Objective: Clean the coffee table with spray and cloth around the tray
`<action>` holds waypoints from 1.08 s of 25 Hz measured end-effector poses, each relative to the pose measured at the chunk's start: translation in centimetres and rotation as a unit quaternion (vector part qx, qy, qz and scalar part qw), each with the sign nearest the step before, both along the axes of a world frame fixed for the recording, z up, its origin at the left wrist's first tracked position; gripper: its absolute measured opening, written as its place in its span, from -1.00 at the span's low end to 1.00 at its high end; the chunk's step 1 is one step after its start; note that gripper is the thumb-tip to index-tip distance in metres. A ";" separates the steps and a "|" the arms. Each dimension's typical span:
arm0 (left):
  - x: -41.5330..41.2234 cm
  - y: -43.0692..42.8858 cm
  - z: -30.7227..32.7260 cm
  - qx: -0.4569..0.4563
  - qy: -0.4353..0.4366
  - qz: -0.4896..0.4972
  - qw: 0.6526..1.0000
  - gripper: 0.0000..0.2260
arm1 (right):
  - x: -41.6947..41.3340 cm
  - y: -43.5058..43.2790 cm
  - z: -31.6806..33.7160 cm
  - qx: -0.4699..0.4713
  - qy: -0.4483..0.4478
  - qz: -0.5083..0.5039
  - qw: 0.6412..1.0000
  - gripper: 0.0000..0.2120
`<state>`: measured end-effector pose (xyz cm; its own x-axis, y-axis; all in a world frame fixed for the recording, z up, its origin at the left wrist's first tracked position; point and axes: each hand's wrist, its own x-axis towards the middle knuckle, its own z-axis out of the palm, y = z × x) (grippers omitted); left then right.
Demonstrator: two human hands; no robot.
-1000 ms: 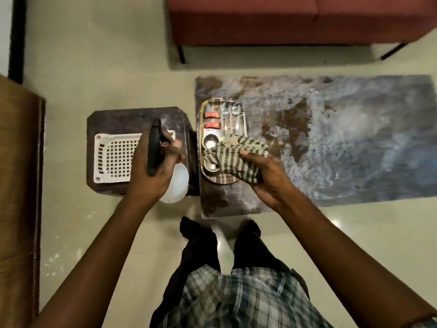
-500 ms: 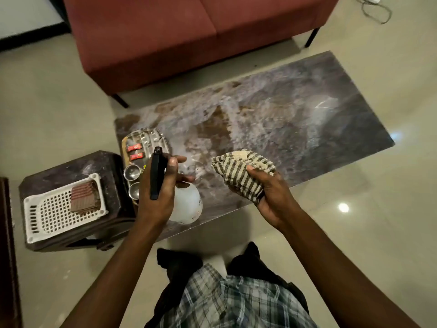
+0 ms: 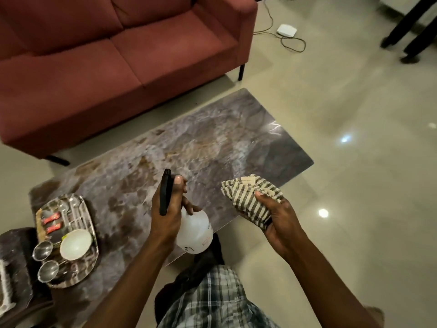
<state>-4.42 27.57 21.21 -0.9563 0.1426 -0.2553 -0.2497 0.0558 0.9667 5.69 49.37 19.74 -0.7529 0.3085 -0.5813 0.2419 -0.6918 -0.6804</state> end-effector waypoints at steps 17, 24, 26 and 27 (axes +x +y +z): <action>-19.1 28.1 -8.0 -0.171 0.017 0.011 0.985 -0.77 | -19.6 27.7 -6.5 0.022 -0.060 0.016 0.998 -0.58; -28.2 40.0 -17.8 -0.160 -0.025 0.075 0.984 -0.76 | -29.1 40.2 -17.3 0.070 -0.083 0.124 0.986 -0.56; -30.1 42.8 -21.0 -0.139 -0.043 0.080 0.986 -0.73 | -31.3 43.2 -20.1 0.098 -0.083 0.134 0.983 -0.53; -31.0 44.1 -22.5 -0.136 -0.050 0.082 0.986 -0.69 | -32.4 44.5 -21.4 0.110 -0.084 0.136 0.981 -0.54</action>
